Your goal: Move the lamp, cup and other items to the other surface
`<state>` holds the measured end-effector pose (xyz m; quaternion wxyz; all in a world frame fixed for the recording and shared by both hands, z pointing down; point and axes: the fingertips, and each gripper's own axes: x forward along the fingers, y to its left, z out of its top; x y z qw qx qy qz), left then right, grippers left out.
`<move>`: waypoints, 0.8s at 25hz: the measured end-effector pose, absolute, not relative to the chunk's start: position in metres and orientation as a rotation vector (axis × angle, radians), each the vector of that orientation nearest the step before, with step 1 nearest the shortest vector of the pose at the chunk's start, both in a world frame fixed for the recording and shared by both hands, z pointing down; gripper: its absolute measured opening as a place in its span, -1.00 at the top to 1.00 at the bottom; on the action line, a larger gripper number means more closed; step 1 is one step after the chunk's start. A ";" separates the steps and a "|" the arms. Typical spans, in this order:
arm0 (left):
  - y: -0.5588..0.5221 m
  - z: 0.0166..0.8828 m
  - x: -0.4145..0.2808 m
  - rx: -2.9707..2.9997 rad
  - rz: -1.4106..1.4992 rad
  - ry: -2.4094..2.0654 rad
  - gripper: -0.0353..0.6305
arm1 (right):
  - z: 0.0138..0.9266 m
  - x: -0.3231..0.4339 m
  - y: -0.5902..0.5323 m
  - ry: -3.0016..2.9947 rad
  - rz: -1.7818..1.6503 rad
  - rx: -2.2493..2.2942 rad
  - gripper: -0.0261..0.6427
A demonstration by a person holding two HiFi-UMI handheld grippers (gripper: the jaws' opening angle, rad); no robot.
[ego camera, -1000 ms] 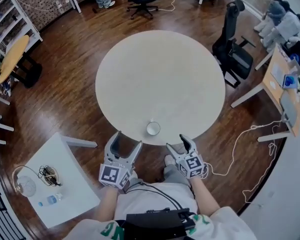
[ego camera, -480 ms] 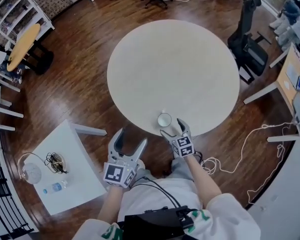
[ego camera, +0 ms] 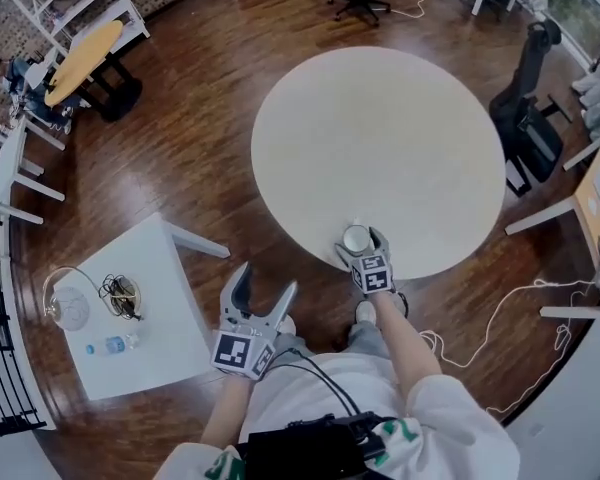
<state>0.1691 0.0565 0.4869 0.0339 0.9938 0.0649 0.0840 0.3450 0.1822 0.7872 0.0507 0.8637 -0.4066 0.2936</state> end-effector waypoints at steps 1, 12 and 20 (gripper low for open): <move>0.055 0.486 0.166 3.066 0.256 0.189 -0.17 | 0.790 0.346 0.182 -1.251 0.900 2.619 -0.48; 0.042 0.477 0.146 3.091 0.179 0.107 -0.17 | 0.731 0.327 0.187 -1.338 0.791 2.637 -0.33; 0.034 0.474 0.152 3.073 0.135 0.103 -0.18 | 0.630 0.302 0.200 -1.379 0.579 2.689 -0.33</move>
